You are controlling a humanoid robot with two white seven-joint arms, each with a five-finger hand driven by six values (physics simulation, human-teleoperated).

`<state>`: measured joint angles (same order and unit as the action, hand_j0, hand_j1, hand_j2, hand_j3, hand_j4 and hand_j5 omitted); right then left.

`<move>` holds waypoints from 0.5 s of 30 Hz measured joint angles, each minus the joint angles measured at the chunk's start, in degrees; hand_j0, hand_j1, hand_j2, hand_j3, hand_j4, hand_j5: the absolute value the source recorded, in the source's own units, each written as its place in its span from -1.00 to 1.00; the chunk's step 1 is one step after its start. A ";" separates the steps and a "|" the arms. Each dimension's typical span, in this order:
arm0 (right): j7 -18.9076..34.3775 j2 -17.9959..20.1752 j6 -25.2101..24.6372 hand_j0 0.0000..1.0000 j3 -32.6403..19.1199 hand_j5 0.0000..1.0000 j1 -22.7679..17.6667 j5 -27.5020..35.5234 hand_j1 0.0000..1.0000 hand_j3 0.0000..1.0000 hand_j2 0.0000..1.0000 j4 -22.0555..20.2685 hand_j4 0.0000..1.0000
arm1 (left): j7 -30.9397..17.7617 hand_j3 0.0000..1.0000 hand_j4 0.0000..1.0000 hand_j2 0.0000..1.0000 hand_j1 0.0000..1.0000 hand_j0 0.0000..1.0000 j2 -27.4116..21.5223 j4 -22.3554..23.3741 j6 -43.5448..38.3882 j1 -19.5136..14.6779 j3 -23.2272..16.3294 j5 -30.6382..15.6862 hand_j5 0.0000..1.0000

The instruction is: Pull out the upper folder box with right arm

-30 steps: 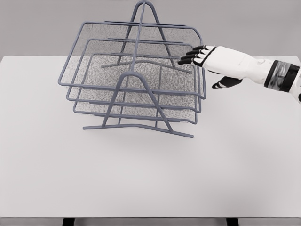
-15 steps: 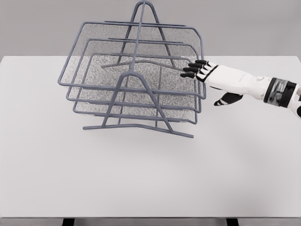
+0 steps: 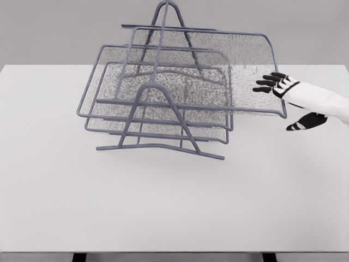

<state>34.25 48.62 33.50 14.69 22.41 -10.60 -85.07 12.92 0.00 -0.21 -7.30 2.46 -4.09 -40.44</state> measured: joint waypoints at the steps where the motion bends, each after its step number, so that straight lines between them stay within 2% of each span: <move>1: 0.17 0.80 0.08 1.00 -0.82 1.00 -0.62 0.19 1.00 1.00 1.00 -0.01 1.00 | 0.00 1.00 1.00 1.00 1.00 1.00 0.00 0.00 0.00 0.00 0.00 0.00 1.00; 3: -0.09 1.94 -0.51 1.00 -3.51 1.00 -4.39 1.70 1.00 1.00 1.00 0.03 1.00 | 0.00 1.00 1.00 1.00 1.00 1.00 0.00 0.00 0.00 0.00 0.00 0.00 1.00; 6: 0.19 4.05 -0.03 1.00 -7.15 1.00 -6.86 1.10 1.00 1.00 1.00 0.19 1.00 | 0.01 1.00 1.00 1.00 1.00 1.00 0.00 -0.01 0.00 0.00 0.01 0.00 1.00; 9: 0.40 6.92 0.14 1.00 -9.20 1.00 -7.83 2.38 1.00 1.00 1.00 0.96 1.00 | 0.01 1.00 1.00 1.00 1.00 1.00 0.00 0.00 0.00 0.00 0.01 0.00 1.00; 11: 0.55 8.32 0.90 1.00 -9.90 1.00 -8.26 0.19 1.00 1.00 1.00 1.59 1.00 | 0.00 1.00 1.00 1.00 1.00 1.00 0.00 0.02 0.00 0.00 -0.03 0.00 1.00; 15: 0.71 12.04 1.50 1.00 -11.69 1.00 -8.62 0.79 1.00 1.00 1.00 1.70 1.00 | 0.00 1.00 1.00 1.00 1.00 1.00 0.00 0.03 0.00 0.00 -0.04 0.00 1.00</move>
<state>34.96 60.67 35.00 3.00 13.80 -9.82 -83.37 12.92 0.00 -0.18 -7.30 2.46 -4.14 -40.44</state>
